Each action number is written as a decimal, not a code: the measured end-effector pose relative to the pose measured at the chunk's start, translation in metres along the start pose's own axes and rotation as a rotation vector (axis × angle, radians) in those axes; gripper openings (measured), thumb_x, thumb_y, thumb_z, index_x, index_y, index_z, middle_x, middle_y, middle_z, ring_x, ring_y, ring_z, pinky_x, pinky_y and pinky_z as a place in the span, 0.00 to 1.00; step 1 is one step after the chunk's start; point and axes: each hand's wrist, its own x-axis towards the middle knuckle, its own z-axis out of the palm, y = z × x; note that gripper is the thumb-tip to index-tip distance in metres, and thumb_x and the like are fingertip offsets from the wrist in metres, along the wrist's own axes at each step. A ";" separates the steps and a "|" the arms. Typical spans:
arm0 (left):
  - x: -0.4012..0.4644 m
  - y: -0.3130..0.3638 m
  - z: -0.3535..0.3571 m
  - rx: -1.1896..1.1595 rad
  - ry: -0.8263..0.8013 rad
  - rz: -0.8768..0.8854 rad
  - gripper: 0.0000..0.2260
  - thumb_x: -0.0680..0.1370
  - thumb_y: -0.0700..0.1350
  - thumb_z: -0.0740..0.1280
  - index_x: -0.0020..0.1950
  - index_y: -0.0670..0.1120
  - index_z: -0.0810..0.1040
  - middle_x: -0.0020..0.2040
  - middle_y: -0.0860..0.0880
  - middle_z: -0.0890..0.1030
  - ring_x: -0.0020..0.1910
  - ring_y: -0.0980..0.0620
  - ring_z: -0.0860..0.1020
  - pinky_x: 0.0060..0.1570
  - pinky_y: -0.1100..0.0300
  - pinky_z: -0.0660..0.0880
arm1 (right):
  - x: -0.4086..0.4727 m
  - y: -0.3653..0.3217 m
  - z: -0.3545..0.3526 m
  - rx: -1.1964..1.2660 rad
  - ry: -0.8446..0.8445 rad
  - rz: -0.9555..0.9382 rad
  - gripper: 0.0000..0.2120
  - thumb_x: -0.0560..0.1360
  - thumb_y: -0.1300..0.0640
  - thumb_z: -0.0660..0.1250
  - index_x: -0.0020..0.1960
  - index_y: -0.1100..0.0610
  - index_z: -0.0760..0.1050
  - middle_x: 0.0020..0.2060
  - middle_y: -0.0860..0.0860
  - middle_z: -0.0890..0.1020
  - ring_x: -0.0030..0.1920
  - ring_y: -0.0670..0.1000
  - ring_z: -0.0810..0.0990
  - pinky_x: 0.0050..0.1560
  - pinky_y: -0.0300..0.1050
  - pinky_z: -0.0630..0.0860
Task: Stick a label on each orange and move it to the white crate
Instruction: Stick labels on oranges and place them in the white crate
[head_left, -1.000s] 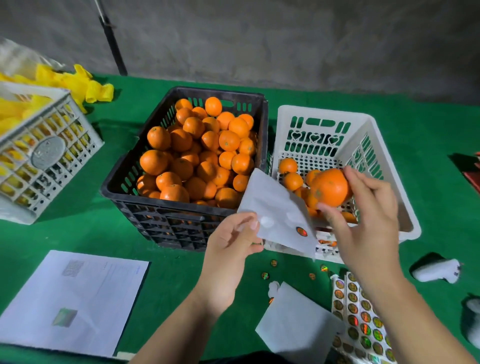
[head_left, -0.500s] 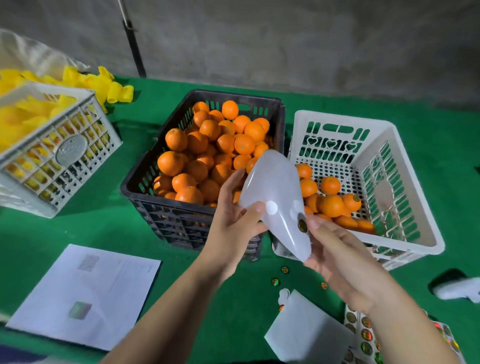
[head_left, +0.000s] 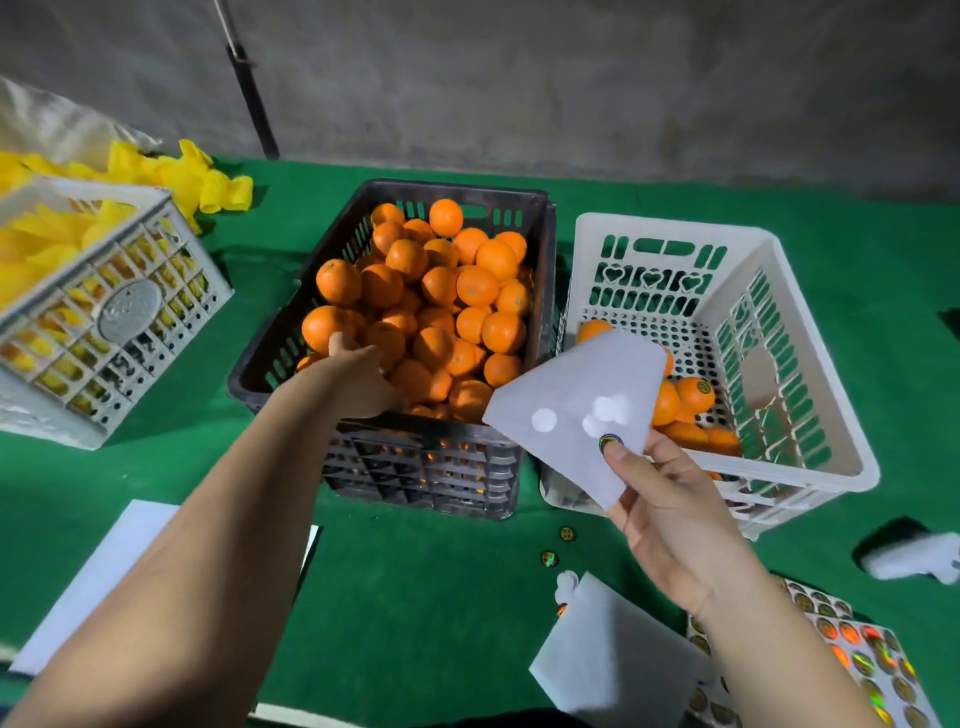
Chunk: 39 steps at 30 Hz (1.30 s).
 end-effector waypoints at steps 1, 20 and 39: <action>0.005 0.000 -0.002 -0.032 0.016 0.031 0.32 0.80 0.52 0.74 0.80 0.48 0.66 0.76 0.42 0.68 0.73 0.37 0.70 0.69 0.49 0.69 | 0.000 0.002 -0.001 -0.017 0.000 -0.012 0.15 0.72 0.61 0.73 0.59 0.55 0.82 0.59 0.57 0.87 0.55 0.53 0.88 0.45 0.43 0.84; -0.155 0.051 0.114 -1.623 -0.352 0.315 0.26 0.72 0.59 0.73 0.66 0.50 0.80 0.60 0.51 0.87 0.59 0.52 0.86 0.53 0.50 0.80 | -0.013 -0.026 -0.029 -0.413 -0.154 -0.326 0.18 0.73 0.51 0.75 0.62 0.49 0.81 0.35 0.65 0.60 0.39 0.59 0.61 0.44 0.41 0.69; -0.161 0.051 0.139 -1.636 -0.646 0.618 0.19 0.72 0.63 0.78 0.59 0.55 0.85 0.57 0.53 0.84 0.57 0.55 0.82 0.58 0.57 0.79 | -0.025 -0.014 -0.026 -0.605 -0.202 -0.330 0.17 0.71 0.56 0.76 0.59 0.46 0.86 0.32 0.44 0.64 0.34 0.44 0.65 0.37 0.32 0.65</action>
